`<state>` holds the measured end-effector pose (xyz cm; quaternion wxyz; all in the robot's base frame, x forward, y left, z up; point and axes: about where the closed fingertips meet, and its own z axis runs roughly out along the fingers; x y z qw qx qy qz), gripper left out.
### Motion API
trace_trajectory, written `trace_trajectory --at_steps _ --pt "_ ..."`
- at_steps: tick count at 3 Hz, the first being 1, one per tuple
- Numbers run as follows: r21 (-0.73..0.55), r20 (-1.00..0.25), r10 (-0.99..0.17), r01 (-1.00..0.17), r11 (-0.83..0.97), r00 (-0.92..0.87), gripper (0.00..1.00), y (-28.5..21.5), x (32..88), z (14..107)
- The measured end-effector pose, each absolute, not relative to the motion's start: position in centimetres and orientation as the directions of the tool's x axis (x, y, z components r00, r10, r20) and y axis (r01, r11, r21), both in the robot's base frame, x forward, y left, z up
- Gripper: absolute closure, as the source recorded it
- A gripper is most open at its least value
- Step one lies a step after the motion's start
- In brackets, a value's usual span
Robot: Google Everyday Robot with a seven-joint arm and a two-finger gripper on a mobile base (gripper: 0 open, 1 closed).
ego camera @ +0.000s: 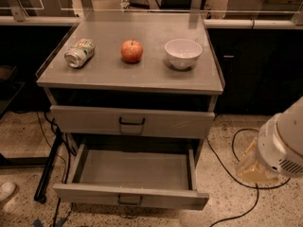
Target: Close middle drawer
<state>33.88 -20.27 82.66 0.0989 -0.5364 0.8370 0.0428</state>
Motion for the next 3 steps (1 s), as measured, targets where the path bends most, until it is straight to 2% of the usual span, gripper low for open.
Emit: trace_trajectory --at_steps 1,3 --pt "-0.041 -0.216 -0.889 -0.906 0.421 -0.403 1.00 -20.2 34.1 83.0" --pt "0.020 -0.174 -0.866 -0.881 0.472 -0.468 1.00 -18.9 31.9 72.6"
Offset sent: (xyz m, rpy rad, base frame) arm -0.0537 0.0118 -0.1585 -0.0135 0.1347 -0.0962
